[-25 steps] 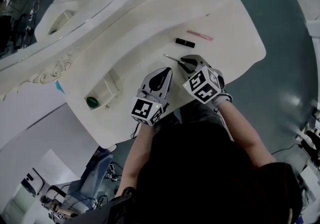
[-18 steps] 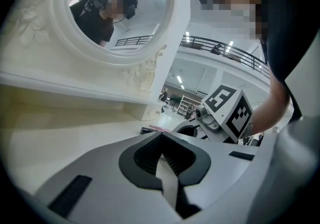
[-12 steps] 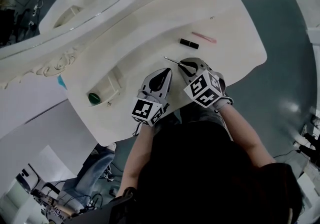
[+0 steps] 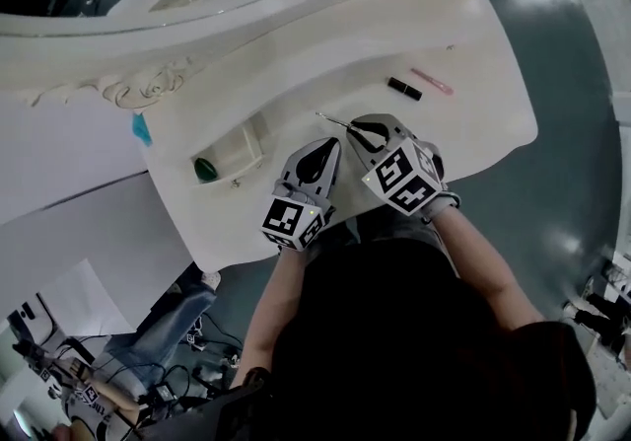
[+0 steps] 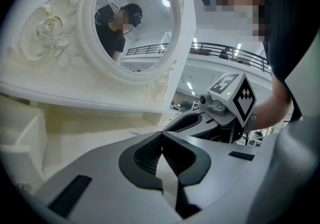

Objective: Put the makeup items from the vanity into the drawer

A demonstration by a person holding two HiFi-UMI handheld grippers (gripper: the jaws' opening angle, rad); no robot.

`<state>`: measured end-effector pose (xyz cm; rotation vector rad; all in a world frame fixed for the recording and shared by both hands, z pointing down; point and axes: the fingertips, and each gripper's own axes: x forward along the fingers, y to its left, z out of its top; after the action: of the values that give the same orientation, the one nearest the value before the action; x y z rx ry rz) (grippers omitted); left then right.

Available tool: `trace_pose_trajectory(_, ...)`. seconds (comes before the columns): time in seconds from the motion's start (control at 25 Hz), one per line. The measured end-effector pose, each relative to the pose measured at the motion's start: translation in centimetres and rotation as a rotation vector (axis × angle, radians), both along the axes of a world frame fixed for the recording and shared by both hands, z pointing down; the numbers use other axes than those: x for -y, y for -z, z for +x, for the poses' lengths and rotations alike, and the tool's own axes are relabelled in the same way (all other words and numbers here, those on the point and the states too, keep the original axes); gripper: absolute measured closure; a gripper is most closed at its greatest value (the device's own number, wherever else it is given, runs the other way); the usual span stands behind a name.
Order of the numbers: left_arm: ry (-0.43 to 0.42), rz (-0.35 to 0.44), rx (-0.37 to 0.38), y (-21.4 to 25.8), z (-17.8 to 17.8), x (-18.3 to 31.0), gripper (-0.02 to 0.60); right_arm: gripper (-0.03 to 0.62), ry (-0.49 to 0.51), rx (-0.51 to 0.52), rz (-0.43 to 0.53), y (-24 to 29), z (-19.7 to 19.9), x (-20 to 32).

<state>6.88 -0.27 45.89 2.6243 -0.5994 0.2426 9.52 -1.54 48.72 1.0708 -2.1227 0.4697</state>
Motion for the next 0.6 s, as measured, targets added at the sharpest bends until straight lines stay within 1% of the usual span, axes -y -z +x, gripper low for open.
trace_pose_trajectory(0.16, 0.044, 0.011, -0.003, 0.5, -3.1, 0.4, 0.569, 0.542, 0.046, 0.018, 0.015, 1.3, -3.4, 0.9)
trace_pose_trajectory(0.48, 0.159, 0.031, -0.004, 1.3, -9.2, 1.4, 0.569, 0.542, 0.170, 0.072, 0.053, 3.9, -10.7, 2.9)
trace_pose_trajectory(0.6, 0.200, 0.035, -0.003, 1.5, -11.5, 1.7, 0.569, 0.542, 0.208, 0.092, 0.049, 4.2, -13.4, 3.3)
